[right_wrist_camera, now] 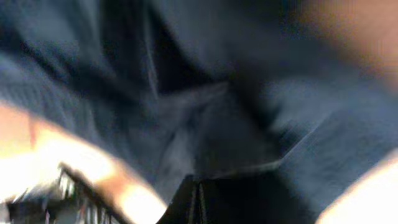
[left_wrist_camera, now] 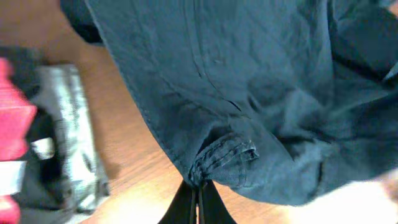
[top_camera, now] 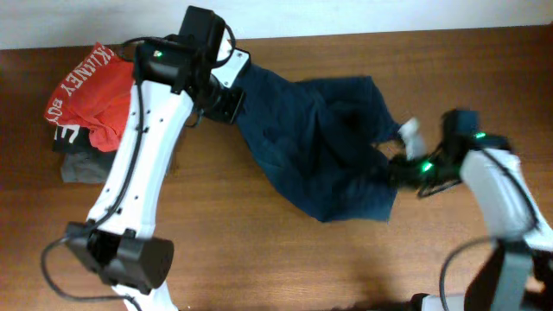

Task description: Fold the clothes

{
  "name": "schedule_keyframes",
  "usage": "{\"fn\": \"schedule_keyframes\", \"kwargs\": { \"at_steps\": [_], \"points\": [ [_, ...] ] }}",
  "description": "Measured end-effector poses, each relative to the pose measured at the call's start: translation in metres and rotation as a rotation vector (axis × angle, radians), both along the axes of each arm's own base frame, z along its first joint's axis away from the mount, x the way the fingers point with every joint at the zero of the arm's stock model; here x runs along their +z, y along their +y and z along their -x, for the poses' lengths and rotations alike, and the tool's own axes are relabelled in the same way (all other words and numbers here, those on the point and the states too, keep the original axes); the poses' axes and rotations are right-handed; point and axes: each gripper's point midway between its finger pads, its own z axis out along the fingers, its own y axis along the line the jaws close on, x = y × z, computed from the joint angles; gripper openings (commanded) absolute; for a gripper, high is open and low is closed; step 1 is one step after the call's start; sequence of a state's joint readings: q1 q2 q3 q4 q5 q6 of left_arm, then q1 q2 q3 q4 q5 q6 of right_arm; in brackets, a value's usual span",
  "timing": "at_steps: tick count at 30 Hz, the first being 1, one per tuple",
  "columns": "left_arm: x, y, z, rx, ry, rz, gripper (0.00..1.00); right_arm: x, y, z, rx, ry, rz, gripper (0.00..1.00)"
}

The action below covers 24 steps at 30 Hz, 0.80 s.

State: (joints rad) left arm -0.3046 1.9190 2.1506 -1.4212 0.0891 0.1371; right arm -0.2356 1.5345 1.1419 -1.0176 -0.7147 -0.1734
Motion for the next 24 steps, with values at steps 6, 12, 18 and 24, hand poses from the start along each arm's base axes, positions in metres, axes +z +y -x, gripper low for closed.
{"fn": "schedule_keyframes", "kwargs": {
  "at_steps": [6, 12, 18, 24],
  "points": [
    [0.065, 0.031, 0.002, 0.072, -0.187, 0.028, 0.01, 0.132, -0.074, -0.043, -0.287, -0.318, 0.128, 0.04],
    [0.134, 0.048, 0.022, 0.101, -0.393, 0.089, 0.01, 0.237, -0.112, -0.041, -0.446, -0.533, 0.183, 0.04],
    [0.197, 0.041, 0.045, 0.054, -0.592, 0.191, 0.0, 0.299, -0.117, -0.025, -0.49, -0.661, 0.213, 0.04],
    [0.247, 0.04, 0.073, 0.003, -0.758, 0.247, 0.0, 0.342, -0.114, -0.012, -0.519, -0.753, 0.233, 0.04]
  ]
}}
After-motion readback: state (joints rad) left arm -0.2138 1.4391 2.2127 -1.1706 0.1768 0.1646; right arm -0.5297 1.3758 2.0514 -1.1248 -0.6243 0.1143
